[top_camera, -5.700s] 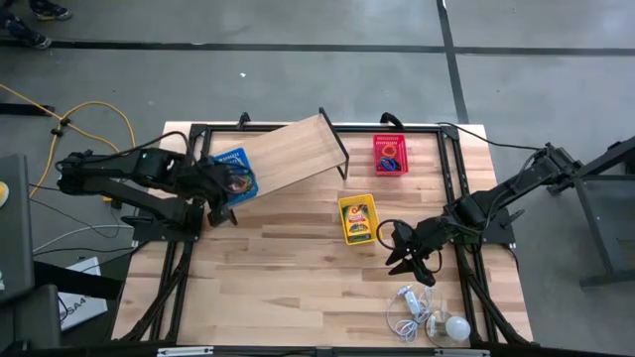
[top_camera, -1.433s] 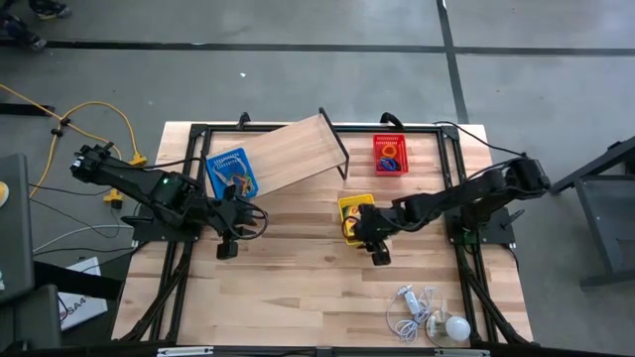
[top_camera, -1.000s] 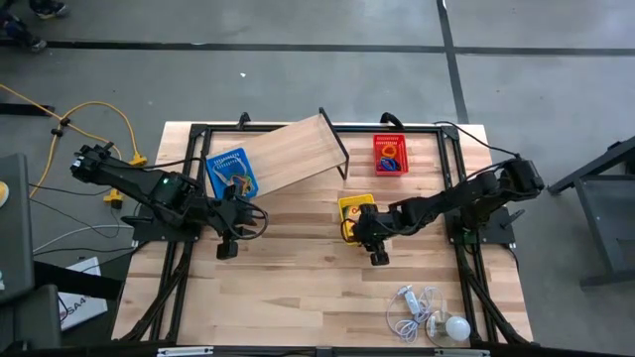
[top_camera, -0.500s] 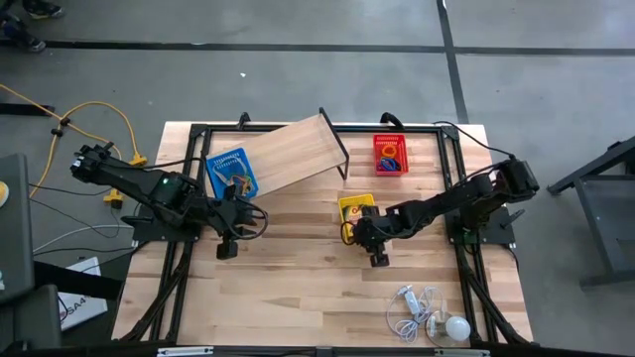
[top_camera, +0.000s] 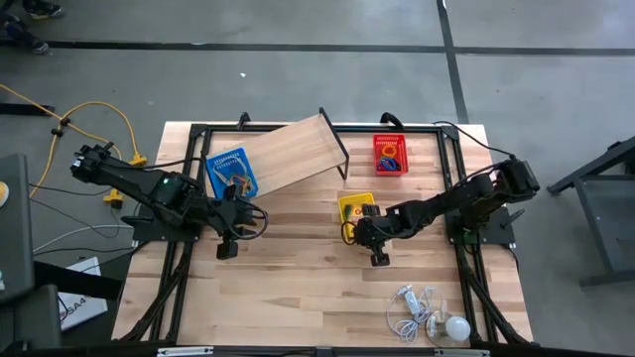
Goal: Pick & Place Office Desk Supplies
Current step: Put the yellow bin with crayon boxes on the shelf
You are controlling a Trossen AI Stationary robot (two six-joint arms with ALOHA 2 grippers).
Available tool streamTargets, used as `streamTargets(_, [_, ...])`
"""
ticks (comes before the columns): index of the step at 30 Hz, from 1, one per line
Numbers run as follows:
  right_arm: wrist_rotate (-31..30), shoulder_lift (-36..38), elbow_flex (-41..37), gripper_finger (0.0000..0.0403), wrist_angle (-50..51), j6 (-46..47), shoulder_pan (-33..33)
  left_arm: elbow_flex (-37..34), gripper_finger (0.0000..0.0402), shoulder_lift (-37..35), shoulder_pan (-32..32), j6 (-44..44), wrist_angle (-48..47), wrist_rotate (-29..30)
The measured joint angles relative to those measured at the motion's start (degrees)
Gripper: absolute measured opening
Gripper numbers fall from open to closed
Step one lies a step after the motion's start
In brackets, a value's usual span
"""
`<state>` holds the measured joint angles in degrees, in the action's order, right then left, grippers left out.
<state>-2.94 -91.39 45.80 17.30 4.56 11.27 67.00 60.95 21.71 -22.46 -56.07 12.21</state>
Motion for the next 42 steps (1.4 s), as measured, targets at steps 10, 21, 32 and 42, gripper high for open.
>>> streamTargets(10, [-0.3,0.0,0.0,0.0004,0.0,0.1,0.0,0.0,0.0094,0.0,0.0,0.0,0.0,0.0])
streamTargets(21, [-3.3,0.0,3.7,0.0003,6.1,0.3,2.8,0.0,0.0094,0.0,0.0,0.0,0.0,0.0])
streamTargets(32, [-8.3,0.0,17.7,0.0003,20.9,-1.2,7.8,0.0,0.0094,0.0,0.0,0.0,0.0,0.0])
streamTargets(42, [-13.7,0.0,26.4,0.0003,25.7,-2.5,10.9,0.0,0.0094,0.0,0.0,0.0,0.0,0.0])
